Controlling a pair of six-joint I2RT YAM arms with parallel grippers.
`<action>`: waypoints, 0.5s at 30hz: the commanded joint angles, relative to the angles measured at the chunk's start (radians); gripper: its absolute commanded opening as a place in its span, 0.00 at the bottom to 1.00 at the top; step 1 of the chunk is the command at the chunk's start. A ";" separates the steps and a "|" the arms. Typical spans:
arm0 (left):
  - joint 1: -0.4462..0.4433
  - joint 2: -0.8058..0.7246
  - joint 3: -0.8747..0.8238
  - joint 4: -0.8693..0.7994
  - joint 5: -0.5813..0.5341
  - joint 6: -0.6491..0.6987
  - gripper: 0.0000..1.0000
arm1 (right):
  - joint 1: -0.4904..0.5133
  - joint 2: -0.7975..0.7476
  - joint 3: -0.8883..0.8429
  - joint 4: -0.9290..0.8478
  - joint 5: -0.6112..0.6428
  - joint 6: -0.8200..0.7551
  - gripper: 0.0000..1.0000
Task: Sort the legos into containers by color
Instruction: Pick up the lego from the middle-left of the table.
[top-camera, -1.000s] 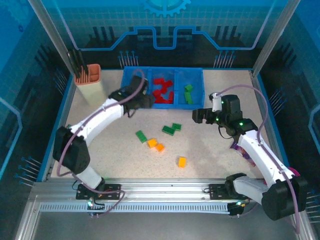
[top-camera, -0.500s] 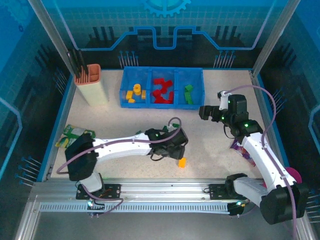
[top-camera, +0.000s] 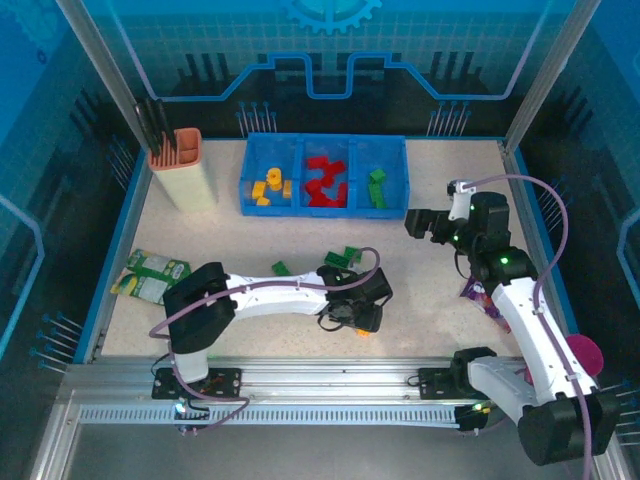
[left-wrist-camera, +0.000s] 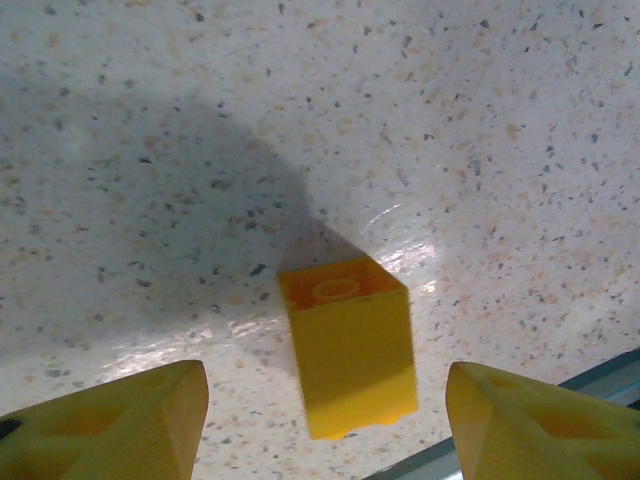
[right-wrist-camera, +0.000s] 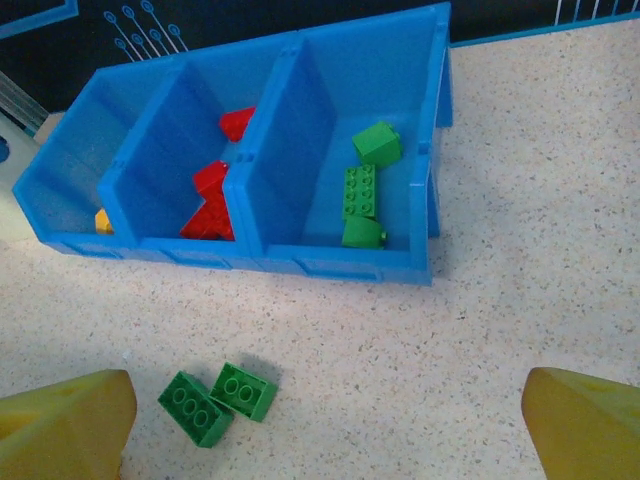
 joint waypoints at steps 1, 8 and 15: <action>-0.013 0.040 0.032 0.012 0.058 -0.036 0.65 | -0.031 0.001 -0.026 0.021 -0.032 -0.009 1.00; -0.016 0.112 0.060 -0.026 0.092 -0.052 0.64 | -0.069 -0.018 -0.042 0.022 -0.053 -0.018 1.00; -0.005 0.113 0.040 -0.027 0.084 -0.056 0.42 | -0.087 -0.036 -0.050 0.013 -0.053 -0.027 1.00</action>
